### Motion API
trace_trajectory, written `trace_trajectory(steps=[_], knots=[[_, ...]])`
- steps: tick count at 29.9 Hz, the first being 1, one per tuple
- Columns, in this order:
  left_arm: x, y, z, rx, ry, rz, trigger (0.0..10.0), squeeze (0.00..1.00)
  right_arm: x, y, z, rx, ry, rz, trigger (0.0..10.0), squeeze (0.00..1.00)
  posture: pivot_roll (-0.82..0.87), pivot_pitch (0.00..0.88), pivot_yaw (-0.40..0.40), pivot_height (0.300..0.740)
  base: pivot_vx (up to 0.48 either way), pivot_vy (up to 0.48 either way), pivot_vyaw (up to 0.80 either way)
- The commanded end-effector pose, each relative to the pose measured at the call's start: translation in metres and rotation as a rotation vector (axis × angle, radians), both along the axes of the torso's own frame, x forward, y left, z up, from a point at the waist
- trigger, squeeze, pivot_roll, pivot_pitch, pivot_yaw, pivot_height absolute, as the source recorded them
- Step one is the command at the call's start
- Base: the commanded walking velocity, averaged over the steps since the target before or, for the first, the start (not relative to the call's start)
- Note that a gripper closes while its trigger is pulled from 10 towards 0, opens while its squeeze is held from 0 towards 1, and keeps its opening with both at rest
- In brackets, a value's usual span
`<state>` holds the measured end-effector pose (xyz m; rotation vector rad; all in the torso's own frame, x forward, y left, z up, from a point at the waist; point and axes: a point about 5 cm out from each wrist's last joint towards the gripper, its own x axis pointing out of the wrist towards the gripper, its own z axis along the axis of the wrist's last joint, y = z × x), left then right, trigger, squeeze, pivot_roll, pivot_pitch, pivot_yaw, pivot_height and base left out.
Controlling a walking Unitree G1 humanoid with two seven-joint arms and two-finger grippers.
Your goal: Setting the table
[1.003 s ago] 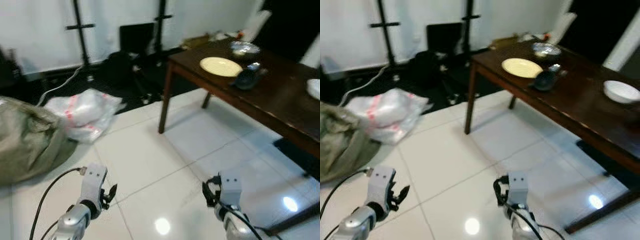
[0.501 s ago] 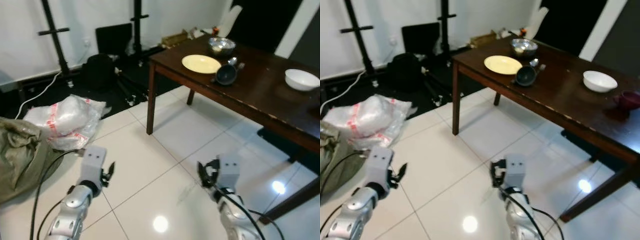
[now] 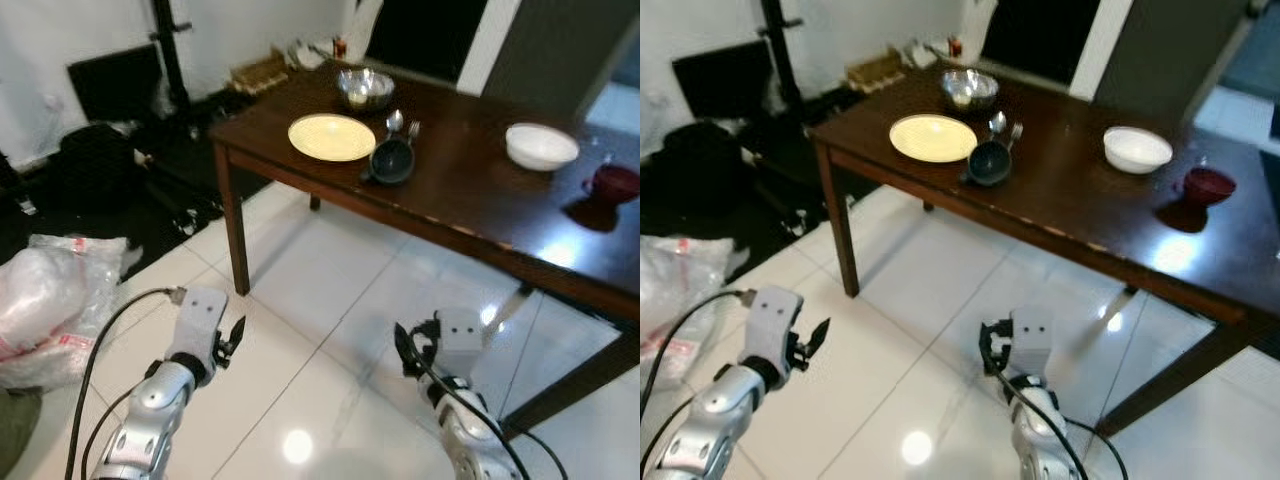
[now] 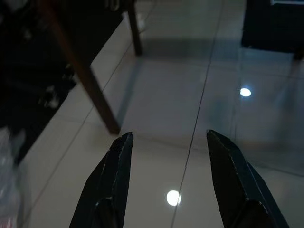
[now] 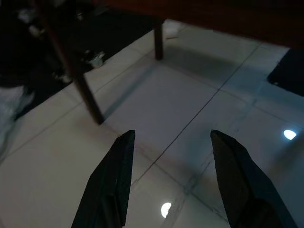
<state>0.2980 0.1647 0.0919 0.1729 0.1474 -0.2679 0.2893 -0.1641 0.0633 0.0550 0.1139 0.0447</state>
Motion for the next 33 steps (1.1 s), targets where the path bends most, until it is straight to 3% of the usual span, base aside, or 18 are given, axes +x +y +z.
trace_trajectory(steps=[1, 11, 16, 18, 20, 23, 24, 25, 30, 33], knots=[[-0.003, -0.006, -0.003, -0.005, 0.013, -0.033, 10.0, 0.13, -0.004, -0.007, -0.006, -0.004, 0.026, -0.027, 10.0, 0.00, -0.01, 0.019, 0.066, 0.740, 0.480, 0.000, -0.75], [-0.003, -0.014, 0.007, -0.036, -0.022, -0.072, 10.0, 0.12, -0.005, -0.008, -0.007, -0.010, 0.030, -0.032, 10.0, 0.00, -0.01, 0.018, 0.065, 0.740, 0.469, 0.000, -0.75], [0.001, -0.025, 0.036, -0.104, -0.124, -0.106, 10.0, 0.12, -0.002, -0.013, 0.006, -0.036, -0.025, -0.057, 10.0, 0.00, -0.02, 0.016, 0.064, 0.740, 0.464, 0.000, -0.76], [0.004, -0.034, 0.064, -0.154, -0.209, -0.137, 10.0, 0.12, 0.003, -0.018, 0.023, -0.050, -0.090, -0.077, 10.0, 0.00, -0.02, 0.016, 0.067, 0.740, 0.465, 0.000, -0.75], [0.005, -0.036, 0.071, -0.163, -0.231, -0.145, 10.0, 0.12, 0.005, -0.019, 0.029, -0.054, -0.109, -0.082, 10.0, 0.00, -0.02, 0.016, 0.067, 0.740, 0.465, 0.000, -0.75], [0.006, -0.046, 0.108, -0.215, -0.335, -0.187, 10.0, 0.12, 0.013, -0.024, 0.063, -0.073, -0.230, -0.099, 10.0, 0.00, -0.03, 0.015, 0.071, 0.740, 0.464, 0.000, -0.75], [0.006, -0.046, 0.108, -0.215, -0.335, -0.187, 10.0, 0.12, 0.013, -0.024, 0.063, -0.073, -0.230, -0.099, 10.0, 0.00, -0.03, 0.015, 0.071, 0.740, 0.461, 0.000, -0.76], [0.006, -0.054, 0.129, -0.244, -0.394, -0.221, 10.0, 0.12, 0.018, -0.027, 0.089, -0.084, -0.315, -0.107, 10.0, 0.00, -0.03, 0.013, 0.070, 0.740, 0.465, 0.000, -0.77], [0.007, -0.071, 0.148, -0.277, -0.434, -0.274, 10.0, 0.11, 0.026, -0.030, 0.117, -0.085, -0.394, -0.123, 10.0, 0.00, -0.03, 0.008, 0.070, 0.740, 0.463, 0.000, -0.78], [0.006, -0.076, 0.150, -0.281, -0.432, -0.285, 10.0, 0.12, 0.026, -0.031, 0.120, -0.076, -0.396, -0.128, 10.0, 0.00, -0.03, 0.008, 0.070, 0.740, 0.462, 0.000, -0.57]])
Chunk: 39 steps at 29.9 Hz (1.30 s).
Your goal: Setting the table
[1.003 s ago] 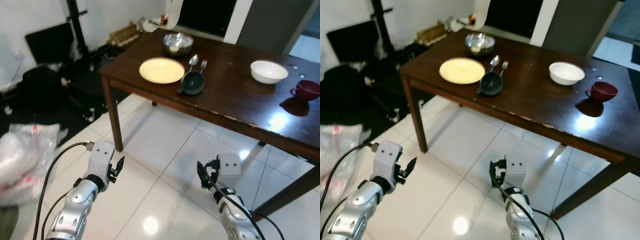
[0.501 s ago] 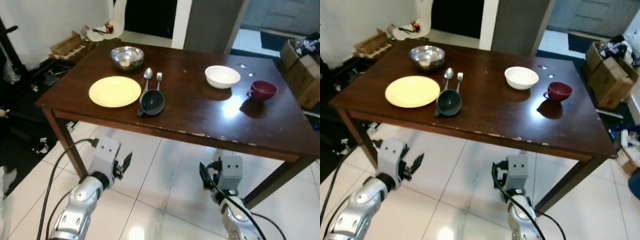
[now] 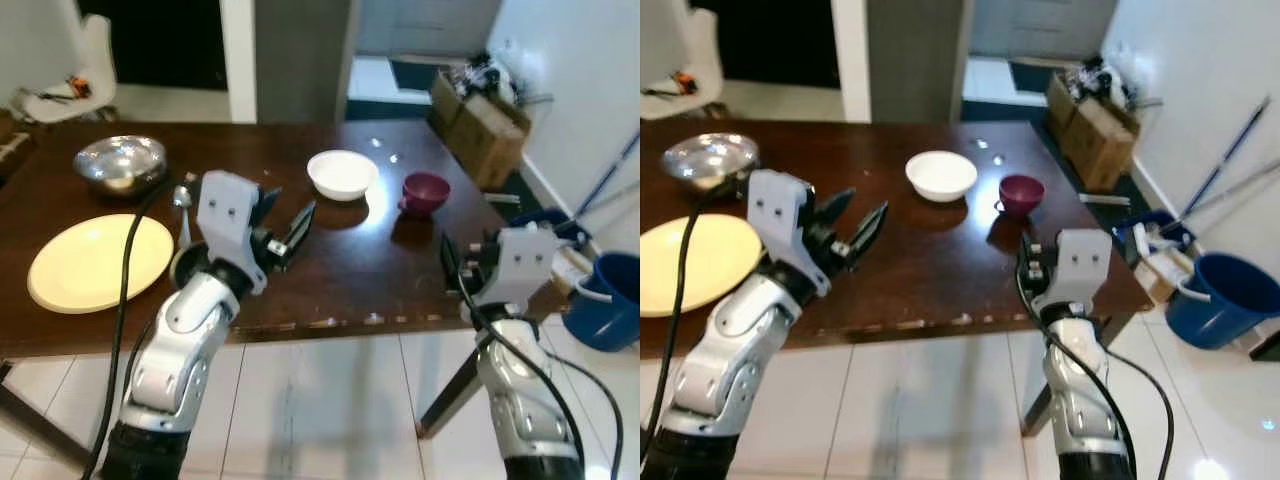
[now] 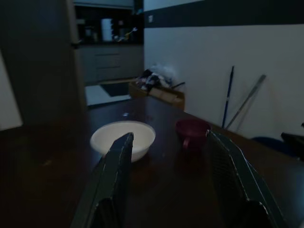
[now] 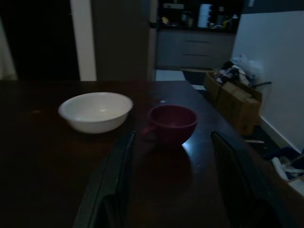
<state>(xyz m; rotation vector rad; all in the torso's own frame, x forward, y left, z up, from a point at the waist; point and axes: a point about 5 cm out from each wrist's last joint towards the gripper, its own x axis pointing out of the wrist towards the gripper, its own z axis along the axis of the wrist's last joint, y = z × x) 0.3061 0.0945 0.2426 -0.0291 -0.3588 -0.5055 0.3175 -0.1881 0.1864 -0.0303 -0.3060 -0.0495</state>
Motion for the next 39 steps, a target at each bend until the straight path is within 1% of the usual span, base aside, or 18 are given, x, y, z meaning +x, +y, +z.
trace_trajectory(steps=[1, 3, 6, 7, 10, 18, 20, 22, 29, 31, 33, 35, 36, 37, 39], knots=[[-0.002, -0.006, -0.001, 0.004, 0.012, -0.019, 10.0, 0.12, -0.002, -0.007, -0.003, 0.011, 0.021, -0.026, 10.0, 0.00, -0.03, 0.008, 0.070, 0.740, 0.465, 0.000, -0.40], [-0.002, -0.009, -0.002, 0.008, 0.024, -0.018, 10.0, 0.12, -0.003, -0.007, -0.005, 0.016, 0.032, -0.019, 10.0, 0.00, -0.04, 0.009, 0.071, 0.740, 0.465, 0.000, 0.00], [-0.001, -0.008, -0.006, 0.017, 0.043, -0.004, 10.0, 0.12, -0.005, -0.002, -0.006, 0.020, 0.042, 0.010, 10.0, 0.00, -0.04, 0.011, 0.073, 0.740, 0.461, 0.000, 0.00], [0.000, -0.007, -0.006, 0.023, 0.053, 0.001, 10.0, 0.12, -0.006, 0.002, -0.005, 0.022, 0.045, 0.031, 10.0, 0.00, -0.04, 0.013, 0.074, 0.740, 0.461, 0.000, 0.00], [0.000, -0.006, -0.007, 0.027, 0.061, 0.002, 10.0, 0.12, -0.007, 0.005, -0.005, 0.026, 0.053, 0.040, 10.0, 0.00, -0.04, 0.014, 0.074, 0.740, 0.461, 0.000, 0.00], [-0.001, -0.007, -0.009, 0.041, 0.069, -0.004, 10.0, 0.12, -0.006, 0.005, -0.005, 0.026, 0.060, 0.037, 10.0, 0.00, -0.04, 0.014, 0.075, 0.740, 0.460, 0.000, 0.00], [-0.003, -0.008, -0.012, 0.053, 0.086, -0.014, 10.0, 0.10, -0.007, 0.003, -0.006, 0.024, 0.068, 0.027, 10.0, 0.00, -0.04, 0.014, 0.075, 0.740, 0.382, 0.000, 0.00], [-0.006, -0.008, -0.015, 0.070, 0.104, -0.036, 10.0, 0.00, -0.007, 0.001, -0.008, 0.024, 0.076, 0.016, 10.0, 0.00, -0.04, 0.014, 0.076, 0.740, 0.000, 0.000, 0.00], [-0.013, -0.005, -0.021, 0.111, 0.127, -0.097, 10.0, 0.00, -0.010, 0.002, -0.012, 0.017, 0.101, -0.004, 10.0, 0.00, -0.03, 0.016, 0.078, 0.740, 0.000, 0.000, 0.00], [-0.017, -0.001, -0.024, 0.138, 0.137, -0.137, 10.0, 0.00, -0.012, 0.002, -0.016, 0.003, 0.128, -0.054, 10.0, 0.00, -0.03, 0.017, 0.081, 0.740, 0.000, 0.000, 0.00], [-0.019, 0.003, -0.025, 0.160, 0.147, -0.168, 10.0, 0.00, -0.016, 0.007, -0.020, -0.023, 0.162, -0.128, 10.0, 0.00, -0.03, 0.018, 0.083, 0.740, 0.000, 0.000, 0.00], [-0.019, 0.003, -0.025, 0.165, 0.147, -0.170, 10.0, 0.00, -0.018, 0.009, -0.021, -0.030, 0.172, -0.140, 10.0, 0.00, -0.03, 0.019, 0.083, 0.740, 0.000, 0.000, 0.00], [-0.018, 0.004, -0.025, 0.168, 0.149, -0.173, 10.0, 0.00, -0.021, 0.015, -0.022, -0.027, 0.173, -0.145, 10.0, 0.00, -0.03, 0.020, 0.085, 0.740, 0.000, 0.000, 0.00], [-0.018, 0.004, -0.025, 0.168, 0.149, -0.173, 10.0, 0.00, -0.021, 0.015, -0.022, -0.027, 0.173, -0.145, 10.0, 0.00, -0.03, 0.020, 0.085, 0.740, 0.000, 0.000, 0.00], [-0.017, 0.005, -0.024, 0.177, 0.148, -0.177, 10.0, 0.00, -0.025, 0.021, -0.022, -0.049, 0.169, -0.163, 10.0, 0.00, -0.03, 0.021, 0.088, 0.740, 0.000, 0.000, 0.00]])
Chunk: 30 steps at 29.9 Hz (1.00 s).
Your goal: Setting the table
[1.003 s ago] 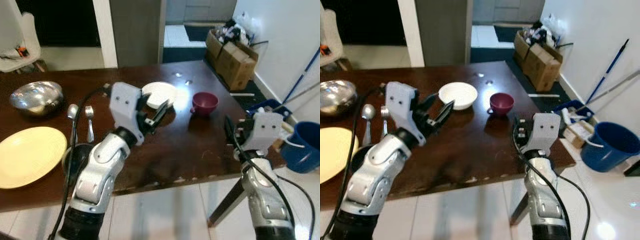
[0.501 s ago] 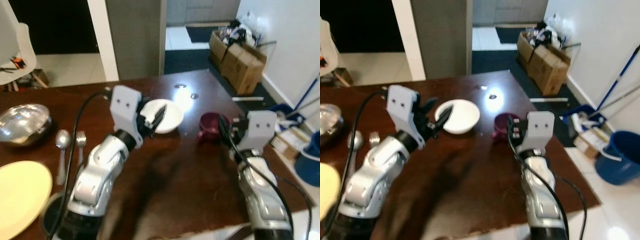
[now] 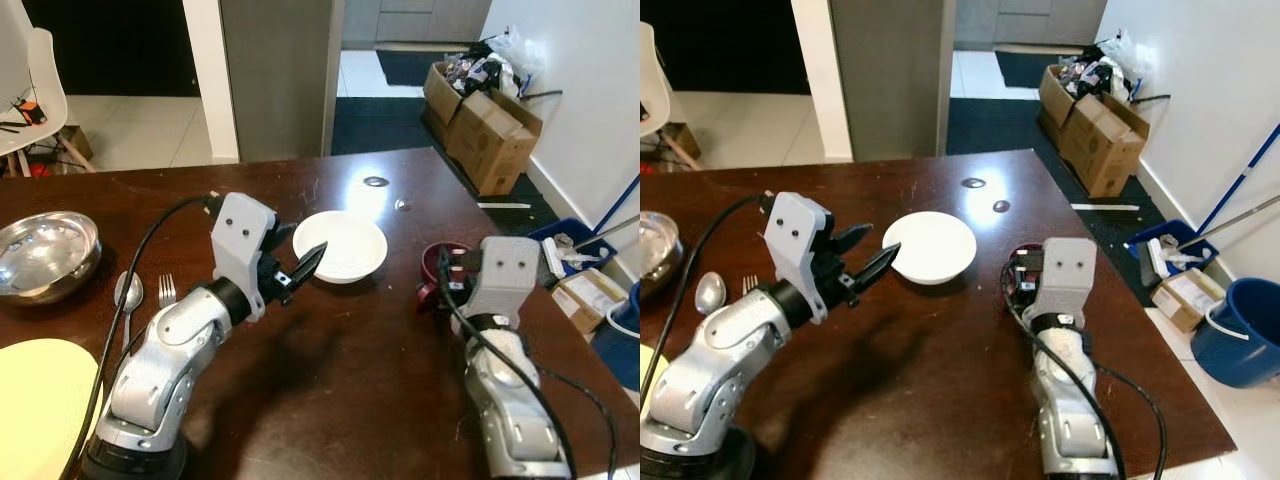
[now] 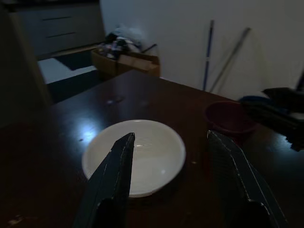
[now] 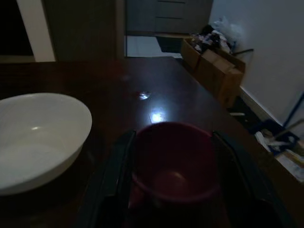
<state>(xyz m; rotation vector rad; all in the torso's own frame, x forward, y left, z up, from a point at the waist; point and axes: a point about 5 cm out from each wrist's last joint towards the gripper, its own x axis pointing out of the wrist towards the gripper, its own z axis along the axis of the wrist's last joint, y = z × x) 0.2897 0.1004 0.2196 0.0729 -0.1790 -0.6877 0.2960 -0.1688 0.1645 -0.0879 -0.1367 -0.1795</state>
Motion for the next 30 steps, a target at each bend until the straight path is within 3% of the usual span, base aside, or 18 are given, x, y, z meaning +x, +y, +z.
trace_trajectory(steps=[1, 5, 10, 14, 17, 21, 24, 30], knots=[[0.000, 0.000, -0.001, 0.006, 0.012, -0.016, 10.0, 0.00, -0.004, 0.002, 0.000, -0.018, 0.002, -0.022, 10.0, 0.00, -0.03, 0.021, 0.088, 0.740, 0.000, 0.000, 0.00], [0.003, 0.001, 0.000, 0.021, 0.013, -0.030, 10.0, 0.00, -0.016, 0.006, -0.001, -0.052, 0.014, -0.087, 10.0, 0.00, -0.04, 0.023, 0.096, 0.740, 0.000, 0.000, 0.00], [0.006, -0.006, 0.001, 0.033, 0.007, -0.070, 10.0, 0.00, -0.028, 0.006, -0.022, 0.017, 0.114, -0.188, 10.0, 0.00, -0.04, 0.024, 0.101, 0.740, 0.000, 0.000, 0.00], [0.008, -0.011, 0.003, 0.033, -0.002, -0.087, 10.0, 0.00, -0.031, 0.007, -0.036, 0.134, 0.185, -0.218, 10.0, 0.00, -0.04, 0.022, 0.107, 0.740, 0.000, 0.000, 0.00], [0.009, -0.017, 0.007, 0.028, -0.012, -0.103, 10.0, 0.00, -0.030, 0.018, -0.050, 0.223, 0.239, -0.139, 10.0, 0.00, -0.03, 0.024, 0.109, 0.740, 0.000, 0.000, 0.00], [0.007, -0.022, 0.008, 0.032, -0.013, -0.142, 10.0, 0.00, -0.027, 0.025, -0.053, 0.223, 0.249, -0.088, 10.0, 0.00, -0.03, 0.023, 0.106, 0.740, 0.000, 0.000, 0.00], [0.003, -0.029, 0.004, 0.108, -0.012, -0.226, 10.0, 0.00, -0.017, 0.031, -0.052, 0.217, 0.241, -0.049, 10.0, 0.00, -0.02, 0.024, 0.110, 0.740, 0.000, 0.000, 0.00], [0.005, -0.027, -0.001, 0.192, -0.010, -0.255, 10.0, 0.00, -0.006, 0.035, -0.047, 0.214, 0.211, -0.008, 10.0, 0.00, -0.01, 0.025, 0.113, 0.740, 0.000, 0.000, 0.00]])
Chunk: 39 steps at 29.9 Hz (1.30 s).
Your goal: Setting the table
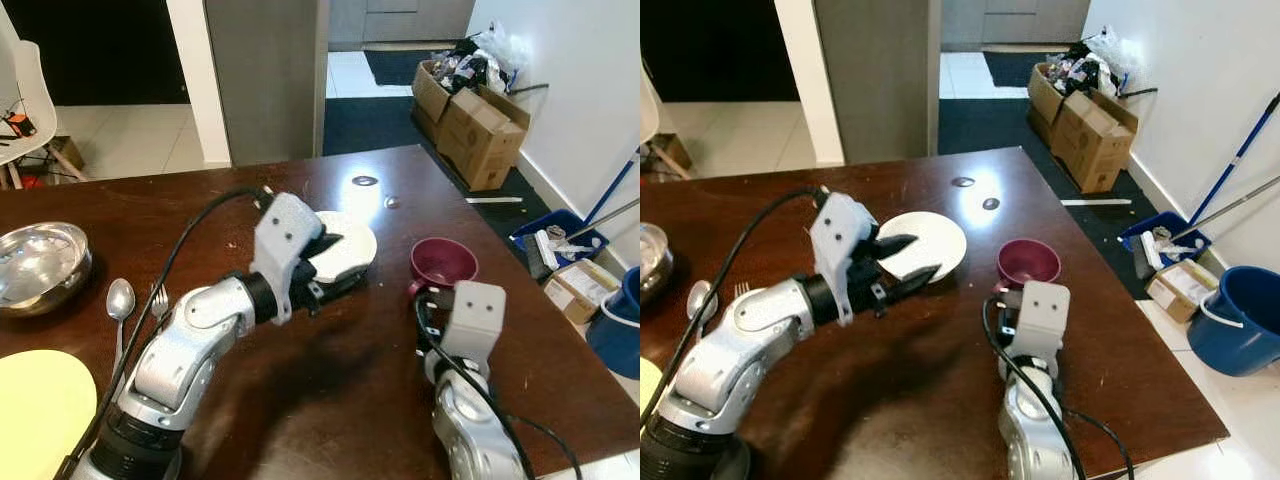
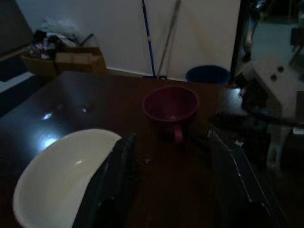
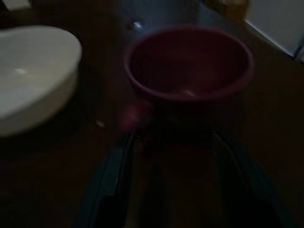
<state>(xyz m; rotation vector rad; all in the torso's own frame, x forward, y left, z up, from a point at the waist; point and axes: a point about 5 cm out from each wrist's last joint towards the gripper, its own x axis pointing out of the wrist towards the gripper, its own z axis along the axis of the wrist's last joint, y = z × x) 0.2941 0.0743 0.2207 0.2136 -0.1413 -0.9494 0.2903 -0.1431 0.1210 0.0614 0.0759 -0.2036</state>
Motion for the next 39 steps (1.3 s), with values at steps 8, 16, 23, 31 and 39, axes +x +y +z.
trace_trajectory(steps=[8, 16, 23, 31, 39], knots=[[0.001, 0.000, -0.002, 0.033, 0.001, -0.021, 10.0, 0.00, 0.012, 0.023, -0.001, 0.142, -0.019, 0.066, 10.0, 0.00, 0.00, 0.030, 0.111, 0.740, 0.000, 0.000, 0.00], [-0.002, -0.002, -0.002, 0.020, 0.006, -0.033, 10.0, 0.00, 0.027, 0.020, -0.005, 0.163, -0.011, -0.017, 10.0, 0.00, 0.01, 0.027, 0.113, 0.740, 0.000, 0.000, 0.00], [-0.002, 0.000, -0.002, 0.012, 0.007, -0.026, 10.0, 0.00, 0.037, 0.015, -0.005, 0.142, -0.016, -0.077, 10.0, 0.00, 0.02, 0.022, 0.108, 0.740, 0.000, 0.000, 0.00], [-0.003, -0.001, -0.004, -0.004, 0.020, -0.020, 10.0, 0.00, 0.037, 0.001, -0.011, 0.083, 0.003, -0.164, 10.0, 0.00, 0.01, 0.023, 0.109, 0.740, 0.000, 0.000, 0.00], [-0.002, -0.002, -0.005, -0.014, 0.026, -0.016, 10.0, 0.00, 0.038, -0.010, -0.012, 0.053, -0.011, -0.221, 10.0, 0.00, 0.01, 0.024, 0.110, 0.740, 0.000, 0.000, 0.00]])
